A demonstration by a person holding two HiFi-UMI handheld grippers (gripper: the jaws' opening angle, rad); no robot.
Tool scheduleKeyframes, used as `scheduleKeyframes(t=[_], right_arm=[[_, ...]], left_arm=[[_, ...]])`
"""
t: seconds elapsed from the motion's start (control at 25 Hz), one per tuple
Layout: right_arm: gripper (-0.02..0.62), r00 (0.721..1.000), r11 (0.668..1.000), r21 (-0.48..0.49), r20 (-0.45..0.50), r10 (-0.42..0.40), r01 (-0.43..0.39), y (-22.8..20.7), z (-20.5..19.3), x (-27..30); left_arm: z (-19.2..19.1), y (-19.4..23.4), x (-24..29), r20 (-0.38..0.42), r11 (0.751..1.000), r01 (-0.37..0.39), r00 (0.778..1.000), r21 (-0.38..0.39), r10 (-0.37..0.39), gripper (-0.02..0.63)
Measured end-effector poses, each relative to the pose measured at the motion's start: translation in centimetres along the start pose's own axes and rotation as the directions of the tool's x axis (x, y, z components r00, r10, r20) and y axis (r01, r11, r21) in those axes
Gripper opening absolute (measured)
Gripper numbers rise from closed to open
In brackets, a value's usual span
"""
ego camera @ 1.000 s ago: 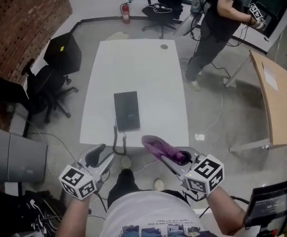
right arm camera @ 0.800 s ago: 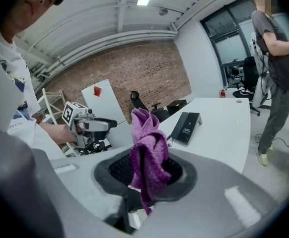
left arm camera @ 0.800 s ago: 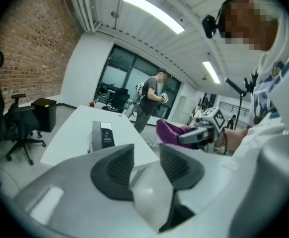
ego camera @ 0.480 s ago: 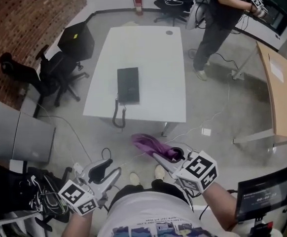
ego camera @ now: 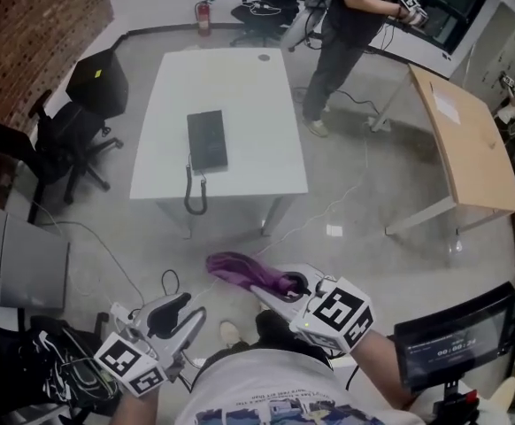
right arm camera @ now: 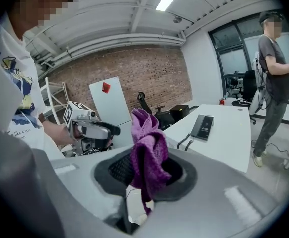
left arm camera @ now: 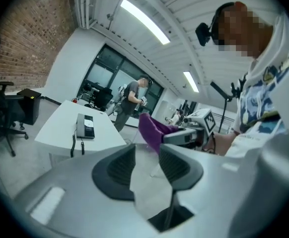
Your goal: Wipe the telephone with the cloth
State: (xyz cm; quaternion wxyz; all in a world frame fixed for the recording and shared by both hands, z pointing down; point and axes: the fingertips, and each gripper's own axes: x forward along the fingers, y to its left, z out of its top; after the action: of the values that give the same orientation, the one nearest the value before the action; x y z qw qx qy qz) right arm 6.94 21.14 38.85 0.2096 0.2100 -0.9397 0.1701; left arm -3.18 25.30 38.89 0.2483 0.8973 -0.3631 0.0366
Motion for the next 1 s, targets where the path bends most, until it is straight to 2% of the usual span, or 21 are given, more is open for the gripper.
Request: scheduleKeyframes(t=[0.24, 0.48, 0.76, 1.0], right_arm=[[0.083, 0.999, 0.999, -0.024, -0.019, -0.047, 0.047, 4.8, -1.5, -0.1], [0.083, 0.999, 0.998, -0.052, -0.012, -0.046, 0.046, 7.8, -2.3, -1.2], [0.083, 0.999, 0.996, -0.087, 0.016, -0.032, 0.033, 8.1, -3.2, -4.0], [0.083, 0.999, 0.995, -0.091, 0.032, -0.035, 0.038, 6.4, -4.8, -9.1]], left_arm=[[-3.0, -0.6, -2.3, 0.005, 0.997, 0.073, 0.997, -0.029, -0.073, 0.158], [-3.6, -2.5, -3.0, 0.009, 0.995, 0.095, 0.995, -0.007, -0.095, 0.158], [-4.5, -5.5, -1.8, -0.007, 0.996, 0.087, 0.996, 0.005, -0.087, 0.158], [-3.6, -10.2, 1.7, 0.029, 0.996, 0.090, 0.995, 0.021, -0.091, 0.158]])
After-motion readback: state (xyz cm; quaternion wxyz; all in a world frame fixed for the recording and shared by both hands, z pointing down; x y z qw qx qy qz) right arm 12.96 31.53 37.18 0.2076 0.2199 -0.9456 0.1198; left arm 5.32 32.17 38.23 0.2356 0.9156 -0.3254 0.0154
